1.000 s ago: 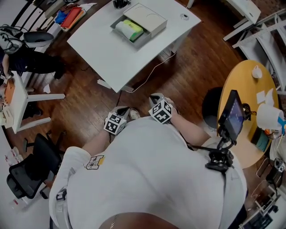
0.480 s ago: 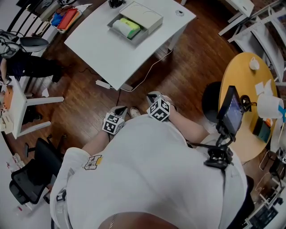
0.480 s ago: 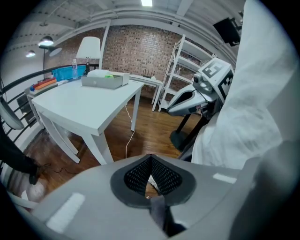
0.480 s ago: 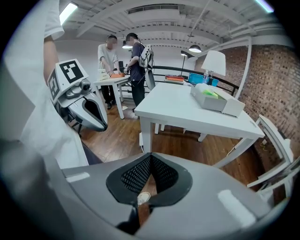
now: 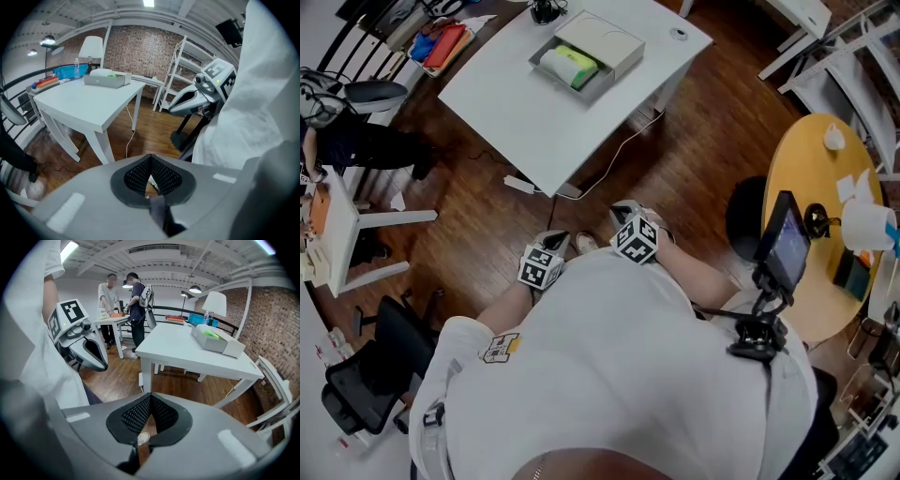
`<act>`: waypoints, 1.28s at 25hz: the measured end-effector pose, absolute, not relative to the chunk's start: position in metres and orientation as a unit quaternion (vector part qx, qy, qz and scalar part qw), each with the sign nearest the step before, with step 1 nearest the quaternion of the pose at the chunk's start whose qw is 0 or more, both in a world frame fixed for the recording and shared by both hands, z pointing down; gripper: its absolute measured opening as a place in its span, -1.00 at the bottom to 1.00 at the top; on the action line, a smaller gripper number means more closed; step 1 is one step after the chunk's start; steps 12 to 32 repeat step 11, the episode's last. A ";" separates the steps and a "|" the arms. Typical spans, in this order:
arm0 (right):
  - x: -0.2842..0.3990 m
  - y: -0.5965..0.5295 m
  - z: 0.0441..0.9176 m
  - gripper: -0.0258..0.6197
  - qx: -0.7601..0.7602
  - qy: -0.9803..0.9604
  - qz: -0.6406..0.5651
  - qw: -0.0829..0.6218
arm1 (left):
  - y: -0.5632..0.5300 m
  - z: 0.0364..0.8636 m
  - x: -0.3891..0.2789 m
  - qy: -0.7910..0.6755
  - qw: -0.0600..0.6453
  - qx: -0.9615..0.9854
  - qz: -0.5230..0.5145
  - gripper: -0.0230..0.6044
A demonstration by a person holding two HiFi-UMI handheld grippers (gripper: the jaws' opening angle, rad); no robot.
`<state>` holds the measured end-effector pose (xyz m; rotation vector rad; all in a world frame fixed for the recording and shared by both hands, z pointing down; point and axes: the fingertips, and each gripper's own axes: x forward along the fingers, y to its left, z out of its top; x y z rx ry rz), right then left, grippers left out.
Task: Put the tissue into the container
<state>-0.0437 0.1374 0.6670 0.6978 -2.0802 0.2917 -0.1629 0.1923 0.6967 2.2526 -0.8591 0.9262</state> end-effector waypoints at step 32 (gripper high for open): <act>-0.050 0.137 0.666 -0.92 0.276 -0.844 0.109 0.446 | 0.195 0.696 -0.168 -0.324 0.277 0.837 0.343 -0.93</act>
